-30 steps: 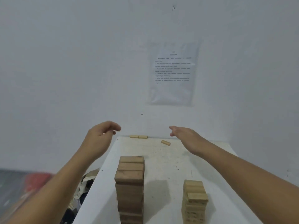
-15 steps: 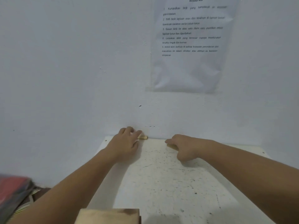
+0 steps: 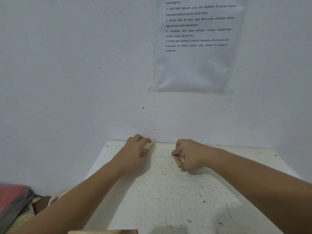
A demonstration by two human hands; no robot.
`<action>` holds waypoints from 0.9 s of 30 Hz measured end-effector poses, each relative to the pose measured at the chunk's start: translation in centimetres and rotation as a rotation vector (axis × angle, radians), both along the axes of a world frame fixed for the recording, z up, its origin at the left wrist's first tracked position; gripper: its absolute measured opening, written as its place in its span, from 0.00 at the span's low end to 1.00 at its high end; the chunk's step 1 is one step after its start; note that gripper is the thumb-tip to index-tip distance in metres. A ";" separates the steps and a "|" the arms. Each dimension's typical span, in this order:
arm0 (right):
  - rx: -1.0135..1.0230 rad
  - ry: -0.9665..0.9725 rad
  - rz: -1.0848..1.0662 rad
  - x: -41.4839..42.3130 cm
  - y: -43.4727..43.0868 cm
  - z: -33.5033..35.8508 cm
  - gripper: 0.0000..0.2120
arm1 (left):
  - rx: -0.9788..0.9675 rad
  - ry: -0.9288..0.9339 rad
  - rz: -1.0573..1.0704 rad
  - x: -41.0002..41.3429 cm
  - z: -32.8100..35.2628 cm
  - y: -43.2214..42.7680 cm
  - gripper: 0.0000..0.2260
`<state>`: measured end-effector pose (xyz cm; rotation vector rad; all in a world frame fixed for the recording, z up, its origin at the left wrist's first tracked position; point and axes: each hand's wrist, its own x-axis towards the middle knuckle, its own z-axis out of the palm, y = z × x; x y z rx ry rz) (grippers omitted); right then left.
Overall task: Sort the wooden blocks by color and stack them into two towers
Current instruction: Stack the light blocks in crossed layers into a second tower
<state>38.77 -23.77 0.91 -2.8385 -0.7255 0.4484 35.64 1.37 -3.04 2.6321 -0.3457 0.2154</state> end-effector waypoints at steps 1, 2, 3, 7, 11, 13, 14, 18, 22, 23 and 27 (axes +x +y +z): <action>0.014 -0.003 -0.005 -0.2 0.0 0.0 0.09 | -0.017 0.011 0.022 0.5 -0.1 -0.1 0.21; 0.027 -0.011 -0.004 -0.3 -0.1 0.1 0.07 | -0.023 0.023 0.034 1.0 -0.1 -0.2 0.19; 0.032 -0.020 -0.001 -0.5 -0.2 0.2 0.07 | -0.028 0.031 0.034 1.4 -0.1 -0.4 0.18; 0.080 -0.043 0.007 -0.7 -0.5 -0.2 0.10 | -0.025 0.022 -0.064 2.7 0.2 -0.7 0.17; 0.106 -0.049 0.015 -0.6 -0.6 -0.4 0.12 | -0.009 0.040 -0.072 3.3 -0.2 -0.8 0.16; 0.105 -0.049 0.023 -0.5 -0.7 -0.4 0.15 | -0.001 0.052 -0.068 3.6 -0.3 -0.9 0.18; 0.109 -0.046 0.020 -0.5 -0.7 -0.4 0.15 | -0.007 0.050 -0.068 3.7 -0.3 -0.9 0.18; 0.132 -0.043 0.002 -0.4 -0.8 -0.7 0.20 | -0.052 0.039 -0.085 3.7 -0.4 -1.3 0.19; 0.117 -0.032 0.006 0.1 -0.8 -1.0 0.24 | -0.040 0.012 -0.155 3.6 -0.7 -1.7 0.17; 0.116 -0.029 0.006 0.1 -0.8 -1.1 0.24 | -0.018 0.011 -0.173 3.7 -0.9 -1.7 0.17; 0.115 -0.024 0.004 0.3 -0.8 -1.4 0.26 | 0.011 0.031 -0.165 3.7 -0.7 -1.9 0.15</action>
